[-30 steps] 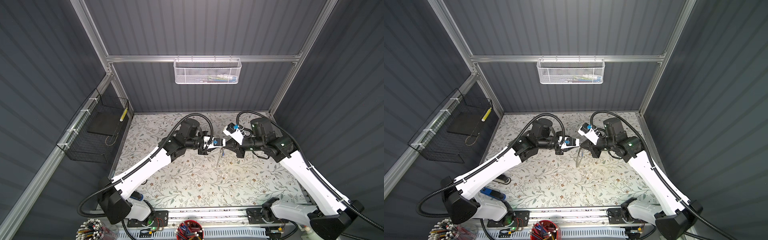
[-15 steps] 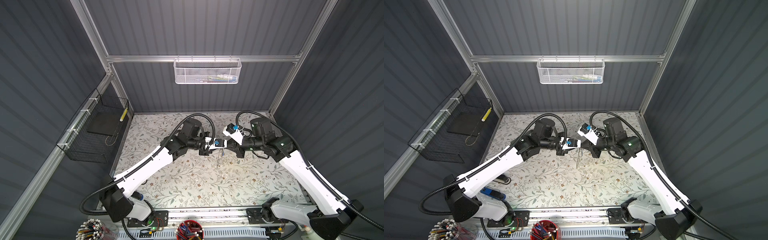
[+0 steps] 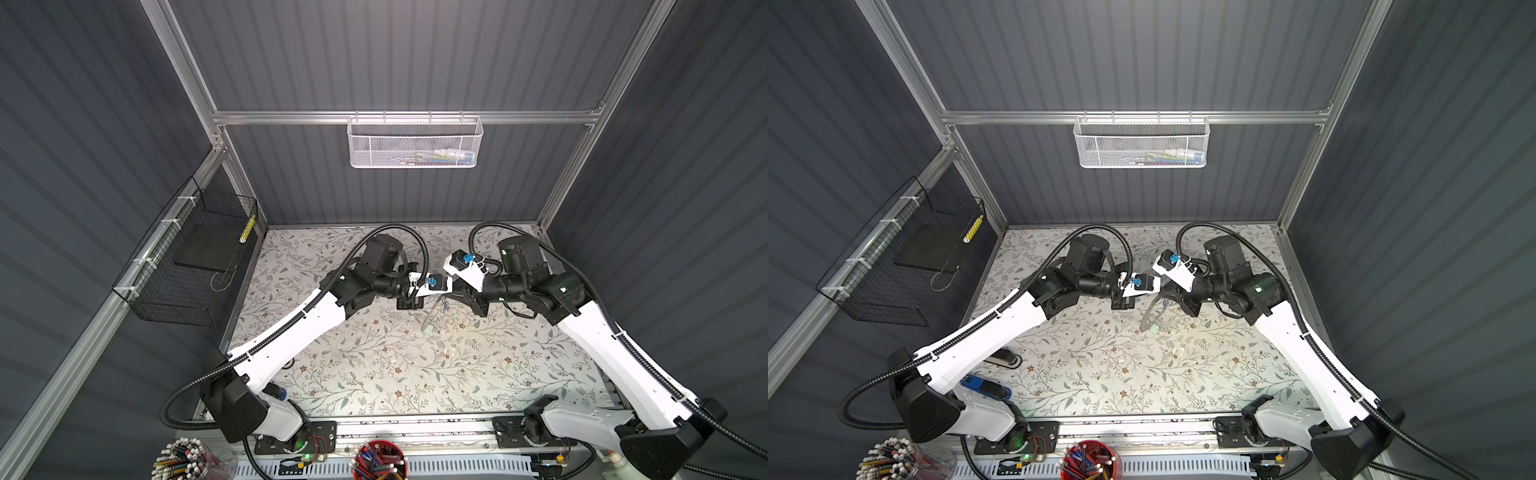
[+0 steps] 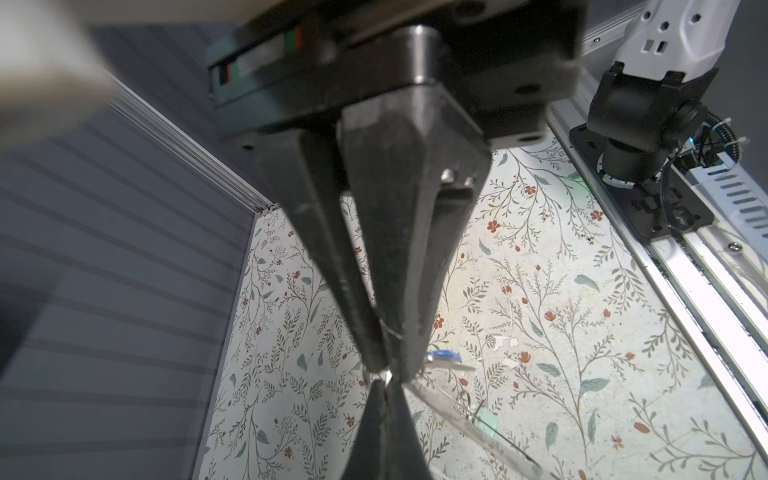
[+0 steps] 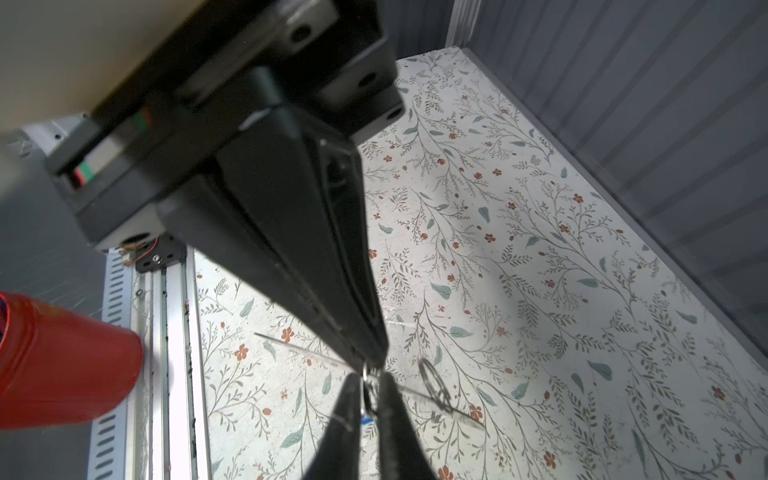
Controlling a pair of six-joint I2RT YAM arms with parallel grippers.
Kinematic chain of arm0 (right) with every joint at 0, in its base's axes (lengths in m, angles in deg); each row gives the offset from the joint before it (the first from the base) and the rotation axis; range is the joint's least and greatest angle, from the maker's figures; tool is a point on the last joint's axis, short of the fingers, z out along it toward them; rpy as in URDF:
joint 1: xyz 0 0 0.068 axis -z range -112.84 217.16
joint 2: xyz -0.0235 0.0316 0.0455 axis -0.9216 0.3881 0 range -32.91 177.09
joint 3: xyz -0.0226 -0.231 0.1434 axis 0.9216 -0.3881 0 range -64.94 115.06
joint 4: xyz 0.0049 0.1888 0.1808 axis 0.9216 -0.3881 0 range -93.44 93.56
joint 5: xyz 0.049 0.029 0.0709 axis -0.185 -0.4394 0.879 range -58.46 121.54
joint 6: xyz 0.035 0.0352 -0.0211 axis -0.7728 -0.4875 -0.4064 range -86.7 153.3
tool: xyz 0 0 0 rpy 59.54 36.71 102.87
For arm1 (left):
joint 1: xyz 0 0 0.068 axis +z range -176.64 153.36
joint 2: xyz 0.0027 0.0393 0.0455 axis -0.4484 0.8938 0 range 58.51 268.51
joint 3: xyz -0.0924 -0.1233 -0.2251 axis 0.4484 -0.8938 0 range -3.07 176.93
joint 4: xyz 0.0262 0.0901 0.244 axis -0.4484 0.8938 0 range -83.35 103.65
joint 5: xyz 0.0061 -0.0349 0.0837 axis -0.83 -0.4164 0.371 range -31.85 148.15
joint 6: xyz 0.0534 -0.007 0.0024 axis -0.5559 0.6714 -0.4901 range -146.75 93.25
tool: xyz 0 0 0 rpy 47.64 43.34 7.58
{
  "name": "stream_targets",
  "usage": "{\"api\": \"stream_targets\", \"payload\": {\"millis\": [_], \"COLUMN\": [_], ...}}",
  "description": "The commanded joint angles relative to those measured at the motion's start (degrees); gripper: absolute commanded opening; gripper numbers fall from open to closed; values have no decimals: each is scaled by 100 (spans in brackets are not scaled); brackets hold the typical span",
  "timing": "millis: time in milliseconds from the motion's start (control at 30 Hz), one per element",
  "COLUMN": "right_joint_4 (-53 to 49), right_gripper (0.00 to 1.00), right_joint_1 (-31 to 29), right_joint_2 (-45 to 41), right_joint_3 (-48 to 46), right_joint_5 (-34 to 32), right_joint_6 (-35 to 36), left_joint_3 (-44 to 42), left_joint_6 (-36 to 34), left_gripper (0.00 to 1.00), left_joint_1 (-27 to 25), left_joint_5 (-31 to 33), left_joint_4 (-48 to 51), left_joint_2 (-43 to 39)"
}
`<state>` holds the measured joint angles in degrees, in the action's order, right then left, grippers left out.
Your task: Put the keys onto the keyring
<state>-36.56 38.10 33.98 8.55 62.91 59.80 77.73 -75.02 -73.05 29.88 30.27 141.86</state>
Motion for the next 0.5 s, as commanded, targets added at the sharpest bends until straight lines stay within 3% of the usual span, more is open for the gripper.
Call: {"api": "stream_targets", "payload": {"millis": [0, 167, 467], "right_joint_4": [555, 1661, 2463], "right_gripper": [32, 46, 49], "right_joint_1": [-45, -33, -150], "right_joint_2": [-472, -1305, -1995], "right_joint_3": [-272, -1250, -2244], "right_joint_5": [-360, -1054, -1011], "right_joint_6": [-206, -643, -1309], "left_joint_3": [-255, -878, -1706], "left_joint_6": [546, 1714, 3288], "left_gripper": [0, 0, 0], "left_joint_1": [17, 253, 265], "left_joint_5": [-212, -494, -398], "left_joint_4": [-717, -2082, -3937], "left_joint_2": [-151, -520, -897]}}
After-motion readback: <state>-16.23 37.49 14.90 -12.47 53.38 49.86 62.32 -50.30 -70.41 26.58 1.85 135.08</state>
